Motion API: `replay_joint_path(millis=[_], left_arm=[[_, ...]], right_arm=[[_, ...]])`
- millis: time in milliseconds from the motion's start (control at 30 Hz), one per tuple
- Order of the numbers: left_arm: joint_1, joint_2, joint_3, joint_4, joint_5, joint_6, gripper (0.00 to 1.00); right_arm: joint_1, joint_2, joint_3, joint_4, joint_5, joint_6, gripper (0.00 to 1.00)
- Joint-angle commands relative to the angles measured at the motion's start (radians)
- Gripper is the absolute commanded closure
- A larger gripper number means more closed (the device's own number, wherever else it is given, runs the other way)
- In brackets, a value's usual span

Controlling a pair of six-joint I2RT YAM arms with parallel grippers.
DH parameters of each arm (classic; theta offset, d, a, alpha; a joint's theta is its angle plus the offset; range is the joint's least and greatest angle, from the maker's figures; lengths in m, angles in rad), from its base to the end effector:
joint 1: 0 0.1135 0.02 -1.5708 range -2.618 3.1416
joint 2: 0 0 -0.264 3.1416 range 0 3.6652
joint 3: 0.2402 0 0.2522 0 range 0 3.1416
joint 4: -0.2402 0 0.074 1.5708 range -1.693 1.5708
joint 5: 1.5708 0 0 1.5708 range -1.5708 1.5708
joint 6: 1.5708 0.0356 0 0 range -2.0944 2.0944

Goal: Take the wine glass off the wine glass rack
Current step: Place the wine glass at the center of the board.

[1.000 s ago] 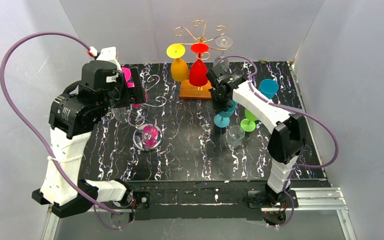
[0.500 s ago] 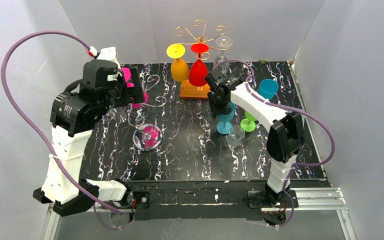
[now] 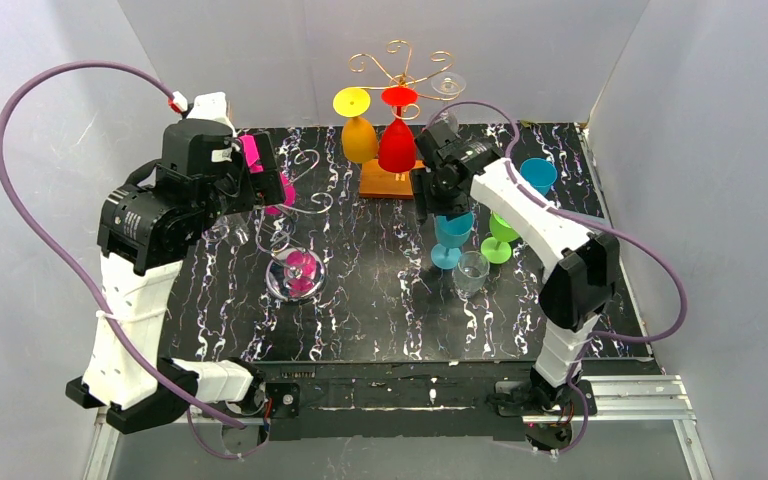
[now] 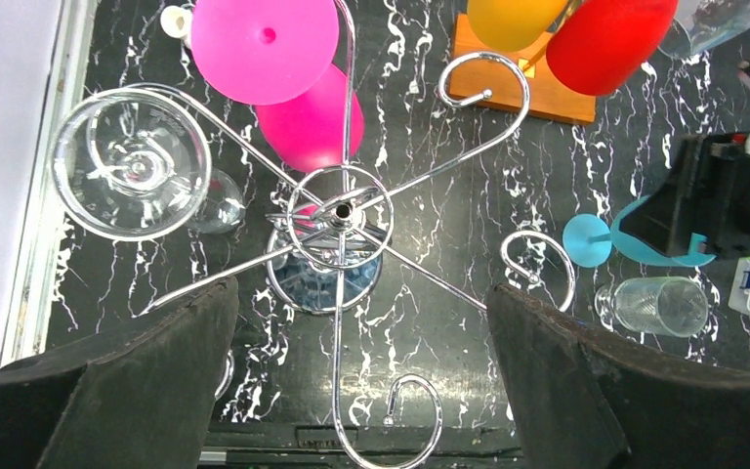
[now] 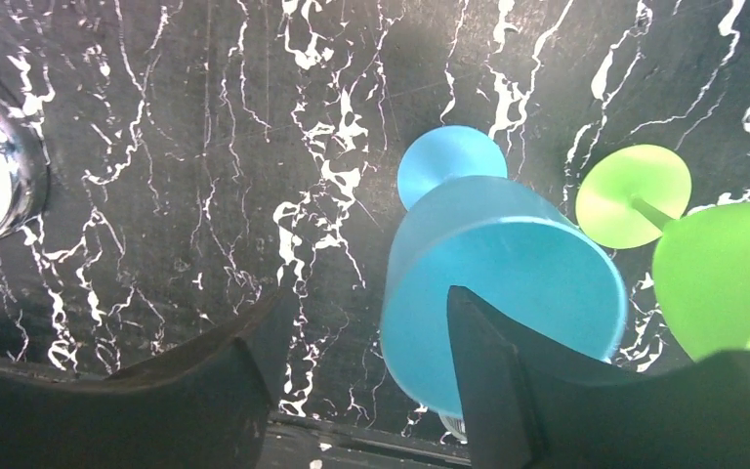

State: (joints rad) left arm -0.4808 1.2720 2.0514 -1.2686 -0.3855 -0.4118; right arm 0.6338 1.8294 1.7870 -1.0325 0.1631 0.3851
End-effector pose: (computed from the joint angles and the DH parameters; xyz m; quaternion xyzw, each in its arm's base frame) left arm 0.1559 -0.0662 0.5304 -0.0695 0.8443 -0.0700 0.5267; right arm 0.3150 0.2244 0.3223 -0.1000 0.9612 0.0503 0.2521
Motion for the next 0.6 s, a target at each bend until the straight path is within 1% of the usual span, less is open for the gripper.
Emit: replay_joint_path(millis=[0,67,133,233,300,433,567], left_arm=[[0.005,-0.005,0.066,-0.024,-0.079,0.011,0.02],[0.005,0.014,0.1,-0.047,-0.116,0.018,0.02],[0.005,0.029,0.127,-0.071,-0.185,0.031,0.02],[0.009,0.037,0.128,-0.083,-0.31,0.053,0.02],[0.022,0.05,0.13,-0.084,-0.34,0.062,0.02],[0.117,0.115,0.177,-0.122,-0.326,0.061,0.02],[0.23,0.136,0.149,-0.086,-0.229,0.08,0.02]], right_arm=[[-0.006,-0.094,0.064,-0.047,0.013,-0.009,0.28],[-0.006,-0.117,0.063,-0.051,0.013,-0.008,0.22],[-0.006,-0.14,0.062,-0.055,0.016,-0.008,0.17],[-0.006,-0.174,0.066,-0.065,0.014,-0.01,0.11],[-0.006,-0.19,0.073,-0.069,0.007,-0.012,0.08],[-0.006,-0.216,0.079,-0.069,-0.02,-0.014,0.03],[-0.006,-0.232,0.093,-0.077,-0.029,-0.018,0.02]])
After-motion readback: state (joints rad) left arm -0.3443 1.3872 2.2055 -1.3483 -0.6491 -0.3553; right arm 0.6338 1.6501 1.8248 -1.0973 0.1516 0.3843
